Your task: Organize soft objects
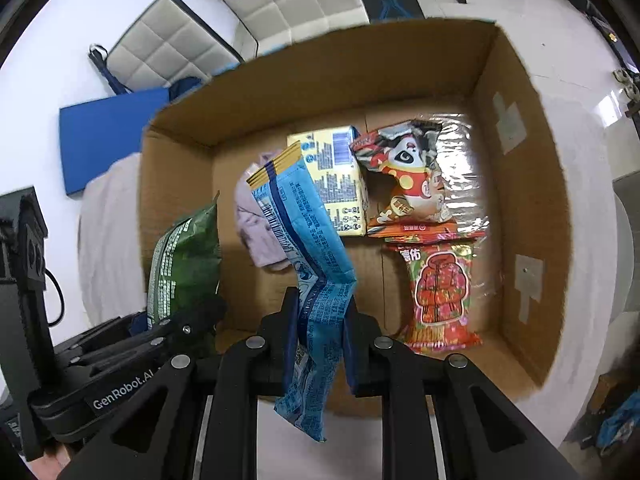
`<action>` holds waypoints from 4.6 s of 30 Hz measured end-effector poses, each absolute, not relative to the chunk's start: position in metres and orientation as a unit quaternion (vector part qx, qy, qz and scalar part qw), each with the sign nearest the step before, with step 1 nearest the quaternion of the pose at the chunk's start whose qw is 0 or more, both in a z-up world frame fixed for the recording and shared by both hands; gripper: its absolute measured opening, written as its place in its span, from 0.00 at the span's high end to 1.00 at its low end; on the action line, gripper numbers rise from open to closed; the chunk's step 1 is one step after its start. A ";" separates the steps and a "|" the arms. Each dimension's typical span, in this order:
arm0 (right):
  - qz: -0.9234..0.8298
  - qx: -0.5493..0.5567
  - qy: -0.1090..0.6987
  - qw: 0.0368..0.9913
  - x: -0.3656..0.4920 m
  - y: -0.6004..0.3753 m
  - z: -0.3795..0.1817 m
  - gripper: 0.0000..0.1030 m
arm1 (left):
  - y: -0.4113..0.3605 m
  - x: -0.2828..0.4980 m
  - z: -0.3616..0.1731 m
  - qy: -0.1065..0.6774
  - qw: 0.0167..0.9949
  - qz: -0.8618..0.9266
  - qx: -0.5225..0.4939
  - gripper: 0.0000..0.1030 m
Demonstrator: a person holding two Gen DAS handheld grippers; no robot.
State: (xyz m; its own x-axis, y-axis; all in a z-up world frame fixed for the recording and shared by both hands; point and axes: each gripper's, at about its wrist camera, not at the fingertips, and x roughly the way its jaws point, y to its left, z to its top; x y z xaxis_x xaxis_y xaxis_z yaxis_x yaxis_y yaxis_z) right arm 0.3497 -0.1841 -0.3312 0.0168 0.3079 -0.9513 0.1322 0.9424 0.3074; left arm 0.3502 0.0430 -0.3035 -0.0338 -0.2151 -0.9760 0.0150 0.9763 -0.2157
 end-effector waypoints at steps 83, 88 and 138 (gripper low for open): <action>-0.005 0.040 0.498 0.866 0.083 -0.216 0.021 0.00 | 0.051 0.116 0.010 0.487 0.873 -0.038 -0.006 0.03; -0.022 0.035 0.494 0.868 0.085 -0.218 0.023 0.00 | 0.053 0.111 0.016 0.475 0.879 -0.034 -0.007 0.03; -0.064 0.031 0.471 0.879 0.094 -0.222 0.030 0.00 | 0.045 0.110 0.014 0.459 0.888 -0.033 0.009 0.03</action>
State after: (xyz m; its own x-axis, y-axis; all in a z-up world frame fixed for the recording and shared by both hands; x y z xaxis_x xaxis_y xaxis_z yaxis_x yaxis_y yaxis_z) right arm 0.0937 -0.2221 0.0305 0.5474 -0.0832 -0.8327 0.1408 0.9900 -0.0064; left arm 0.1097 0.0454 0.0144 0.5762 -0.0492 -0.8158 0.0666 0.9977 -0.0131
